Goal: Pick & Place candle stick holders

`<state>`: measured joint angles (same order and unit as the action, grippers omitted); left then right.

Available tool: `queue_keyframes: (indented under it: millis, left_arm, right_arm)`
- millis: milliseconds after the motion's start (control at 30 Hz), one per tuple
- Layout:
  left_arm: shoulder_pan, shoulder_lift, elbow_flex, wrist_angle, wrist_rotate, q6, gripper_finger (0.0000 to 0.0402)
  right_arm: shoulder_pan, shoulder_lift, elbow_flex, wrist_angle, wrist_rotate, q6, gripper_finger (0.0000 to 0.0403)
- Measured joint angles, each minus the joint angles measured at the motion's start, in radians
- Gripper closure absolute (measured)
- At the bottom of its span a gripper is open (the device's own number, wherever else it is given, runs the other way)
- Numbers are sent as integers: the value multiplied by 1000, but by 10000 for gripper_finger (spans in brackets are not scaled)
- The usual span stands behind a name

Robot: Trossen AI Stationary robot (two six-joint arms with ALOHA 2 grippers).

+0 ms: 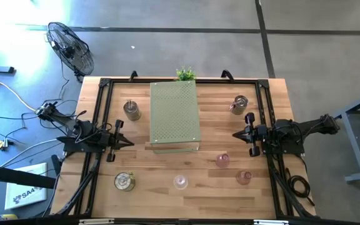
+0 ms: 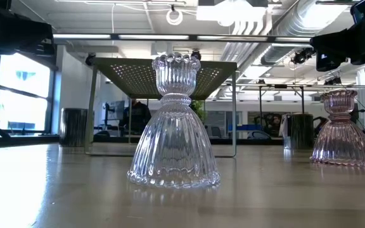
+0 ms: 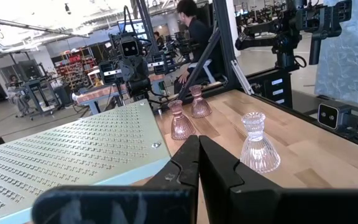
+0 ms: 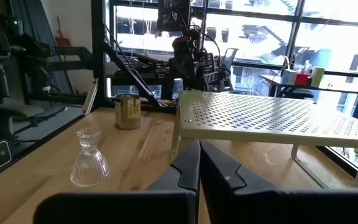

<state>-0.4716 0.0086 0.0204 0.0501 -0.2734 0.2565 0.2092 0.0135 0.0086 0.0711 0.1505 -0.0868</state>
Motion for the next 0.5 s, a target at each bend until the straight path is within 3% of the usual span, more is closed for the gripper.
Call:
queue_keyframes:
  millis: [500]
  left_arm:
    - [0,-2,7,3,9,-4,401]
  right_arm:
    - [0,0,0,0,0,0,398]
